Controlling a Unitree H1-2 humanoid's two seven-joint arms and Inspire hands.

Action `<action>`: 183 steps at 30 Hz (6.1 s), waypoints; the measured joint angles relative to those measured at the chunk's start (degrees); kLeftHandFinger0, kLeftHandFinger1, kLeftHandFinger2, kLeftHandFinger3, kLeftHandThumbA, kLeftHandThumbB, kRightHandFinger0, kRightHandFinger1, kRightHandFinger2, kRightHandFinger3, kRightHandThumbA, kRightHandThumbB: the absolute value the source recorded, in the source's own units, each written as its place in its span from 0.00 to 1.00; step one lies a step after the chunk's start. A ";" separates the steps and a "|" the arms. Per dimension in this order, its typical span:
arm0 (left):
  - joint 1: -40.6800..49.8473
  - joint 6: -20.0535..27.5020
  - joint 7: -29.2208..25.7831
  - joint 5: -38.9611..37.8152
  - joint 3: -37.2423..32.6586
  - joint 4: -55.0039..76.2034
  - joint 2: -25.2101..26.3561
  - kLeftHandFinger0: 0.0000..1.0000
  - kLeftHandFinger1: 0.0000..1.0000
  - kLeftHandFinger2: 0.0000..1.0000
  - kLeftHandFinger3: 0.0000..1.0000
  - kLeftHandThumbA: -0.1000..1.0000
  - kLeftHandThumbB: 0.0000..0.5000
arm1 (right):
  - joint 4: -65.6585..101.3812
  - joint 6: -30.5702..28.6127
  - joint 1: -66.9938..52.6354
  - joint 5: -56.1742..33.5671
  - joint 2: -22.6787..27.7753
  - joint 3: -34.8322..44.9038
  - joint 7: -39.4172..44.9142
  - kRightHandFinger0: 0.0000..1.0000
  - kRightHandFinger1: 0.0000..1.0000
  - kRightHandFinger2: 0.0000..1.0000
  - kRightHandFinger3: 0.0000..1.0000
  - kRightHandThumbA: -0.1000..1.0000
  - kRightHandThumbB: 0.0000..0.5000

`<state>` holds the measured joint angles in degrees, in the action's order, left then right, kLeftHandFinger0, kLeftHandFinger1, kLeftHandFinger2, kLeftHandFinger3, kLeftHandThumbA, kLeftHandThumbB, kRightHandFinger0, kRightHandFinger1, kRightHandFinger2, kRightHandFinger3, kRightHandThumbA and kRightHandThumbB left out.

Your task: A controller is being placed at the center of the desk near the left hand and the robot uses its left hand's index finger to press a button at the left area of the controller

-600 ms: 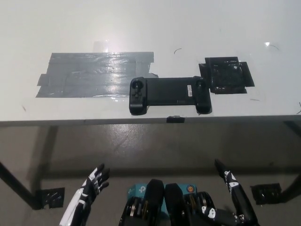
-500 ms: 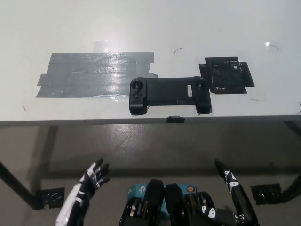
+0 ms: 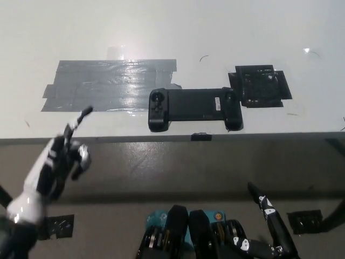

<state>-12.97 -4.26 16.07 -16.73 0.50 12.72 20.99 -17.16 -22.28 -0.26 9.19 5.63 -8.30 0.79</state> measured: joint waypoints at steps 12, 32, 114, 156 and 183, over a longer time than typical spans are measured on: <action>-17.19 -14.08 7.17 -5.42 -10.22 -13.01 4.85 0.00 0.00 0.09 1.00 1.00 0.74 | 0.06 0.00 0.05 0.10 0.17 0.03 0.00 1.00 1.00 1.00 1.00 1.00 0.56; -29.25 -21.72 15.57 -4.22 -23.84 -29.11 5.88 0.00 0.00 0.00 1.00 1.00 0.86 | 1.26 0.00 0.35 0.24 0.24 0.19 0.01 1.00 1.00 1.00 1.00 1.00 0.52; -32.39 -21.87 21.22 5.44 -17.07 -38.83 3.69 0.01 0.00 0.18 1.00 1.00 0.92 | 1.28 0.00 1.91 1.09 0.35 0.20 0.16 1.00 1.00 1.00 1.00 1.00 0.52; -33.30 -21.88 21.99 7.90 -15.73 -41.18 1.80 0.00 0.00 0.13 1.00 1.00 0.94 | 2.11 0.01 1.98 1.09 0.75 0.20 0.37 1.00 1.00 1.00 1.00 1.00 0.51; -34.41 -21.75 22.46 9.02 -15.46 -42.47 1.64 0.00 0.00 0.11 1.00 1.00 0.92 | 2.11 0.01 3.67 1.09 0.75 0.21 0.38 1.00 1.00 1.00 1.00 1.00 0.50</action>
<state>-47.38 -26.01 38.53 -7.72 -14.96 -29.75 22.63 -15.05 -22.27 3.41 10.28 6.38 -8.09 1.17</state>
